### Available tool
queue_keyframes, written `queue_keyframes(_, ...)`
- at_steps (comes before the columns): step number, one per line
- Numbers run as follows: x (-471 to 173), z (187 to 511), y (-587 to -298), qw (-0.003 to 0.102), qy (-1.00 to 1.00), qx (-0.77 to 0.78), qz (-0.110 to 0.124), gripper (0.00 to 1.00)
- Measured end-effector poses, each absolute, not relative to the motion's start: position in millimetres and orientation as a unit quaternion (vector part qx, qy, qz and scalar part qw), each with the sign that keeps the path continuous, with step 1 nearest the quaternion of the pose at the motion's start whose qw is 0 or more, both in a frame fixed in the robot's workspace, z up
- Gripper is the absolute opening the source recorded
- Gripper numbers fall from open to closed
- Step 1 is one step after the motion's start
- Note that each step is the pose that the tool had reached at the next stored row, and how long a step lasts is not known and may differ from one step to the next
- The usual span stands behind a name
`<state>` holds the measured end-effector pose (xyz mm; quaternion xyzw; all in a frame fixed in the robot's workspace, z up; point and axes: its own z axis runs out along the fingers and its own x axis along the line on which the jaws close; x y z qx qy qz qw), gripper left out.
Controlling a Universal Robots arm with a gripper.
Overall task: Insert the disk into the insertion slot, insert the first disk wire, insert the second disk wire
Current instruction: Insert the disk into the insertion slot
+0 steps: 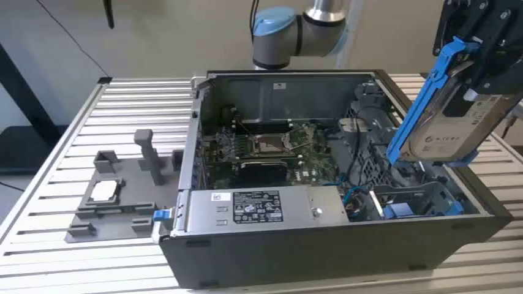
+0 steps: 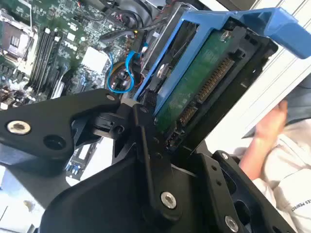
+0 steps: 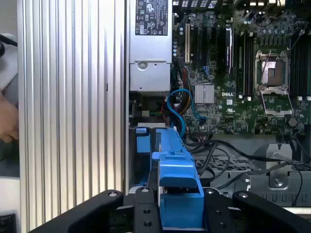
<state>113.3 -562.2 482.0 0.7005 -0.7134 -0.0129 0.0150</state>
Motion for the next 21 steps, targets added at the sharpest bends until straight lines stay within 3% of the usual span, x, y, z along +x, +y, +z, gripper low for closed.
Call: queue_keyframes(21, 113.6, 471.9, -564.8, 0.015, -0.713, 0.701, -0.013, 0.33)
